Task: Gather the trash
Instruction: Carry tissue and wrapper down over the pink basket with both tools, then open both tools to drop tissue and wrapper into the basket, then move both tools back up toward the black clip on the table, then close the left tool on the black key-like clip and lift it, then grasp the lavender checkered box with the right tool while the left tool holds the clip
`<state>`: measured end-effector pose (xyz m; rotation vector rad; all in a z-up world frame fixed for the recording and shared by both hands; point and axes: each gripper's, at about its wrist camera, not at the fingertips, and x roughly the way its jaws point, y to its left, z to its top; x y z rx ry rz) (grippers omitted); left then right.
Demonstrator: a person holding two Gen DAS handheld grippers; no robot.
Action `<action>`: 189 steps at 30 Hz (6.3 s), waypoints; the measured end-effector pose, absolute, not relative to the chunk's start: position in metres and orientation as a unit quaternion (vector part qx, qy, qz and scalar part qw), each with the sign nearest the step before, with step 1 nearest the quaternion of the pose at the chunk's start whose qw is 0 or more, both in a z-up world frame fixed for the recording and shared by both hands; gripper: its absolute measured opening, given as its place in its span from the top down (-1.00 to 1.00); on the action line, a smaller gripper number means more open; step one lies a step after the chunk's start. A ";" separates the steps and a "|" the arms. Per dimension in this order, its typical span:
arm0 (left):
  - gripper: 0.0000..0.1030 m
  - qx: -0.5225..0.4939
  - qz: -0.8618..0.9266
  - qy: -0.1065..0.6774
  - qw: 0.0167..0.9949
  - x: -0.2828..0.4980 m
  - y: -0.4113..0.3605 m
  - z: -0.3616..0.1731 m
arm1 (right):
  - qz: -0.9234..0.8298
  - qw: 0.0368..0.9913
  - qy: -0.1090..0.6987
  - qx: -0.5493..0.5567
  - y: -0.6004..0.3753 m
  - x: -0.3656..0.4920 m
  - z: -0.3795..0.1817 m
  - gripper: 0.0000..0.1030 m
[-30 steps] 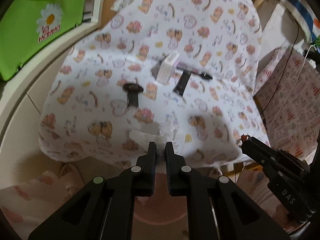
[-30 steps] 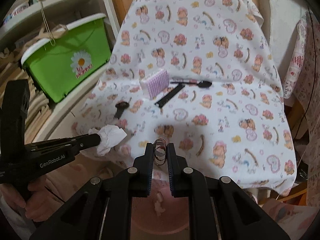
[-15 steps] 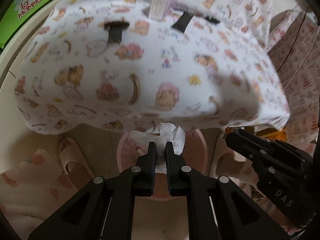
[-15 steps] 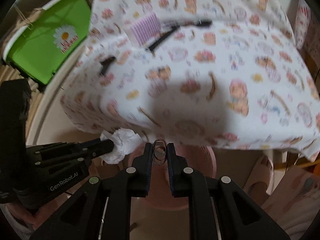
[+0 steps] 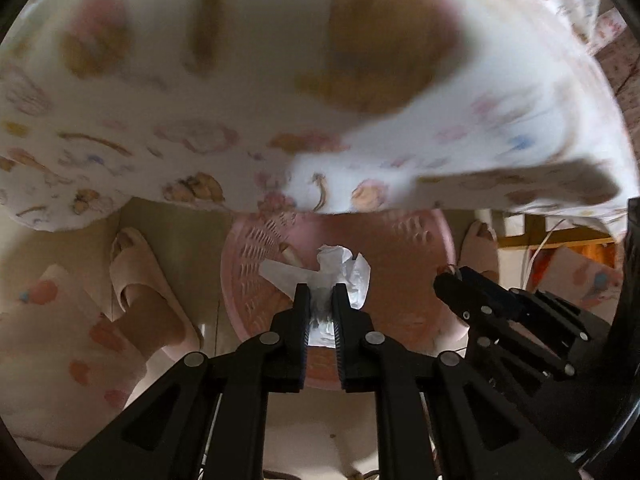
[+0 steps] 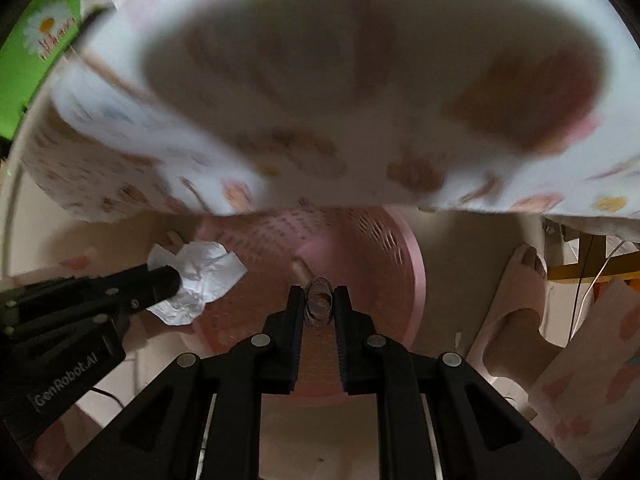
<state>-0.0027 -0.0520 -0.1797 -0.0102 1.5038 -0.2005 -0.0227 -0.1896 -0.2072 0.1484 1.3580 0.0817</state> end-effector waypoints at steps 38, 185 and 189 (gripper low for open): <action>-0.56 -0.035 -0.073 0.599 0.796 0.000 -0.009 -0.090 | 0.024 0.821 0.561 0.103 -0.213 -0.033 -0.122 0.13; 0.94 -0.080 -0.016 0.479 0.874 0.088 0.051 0.003 | 0.059 0.933 0.341 0.097 -0.188 0.104 0.000 0.49; 0.94 -0.084 -0.043 0.486 0.869 0.077 0.045 0.002 | 0.065 0.931 0.346 0.095 -0.193 0.091 0.006 0.49</action>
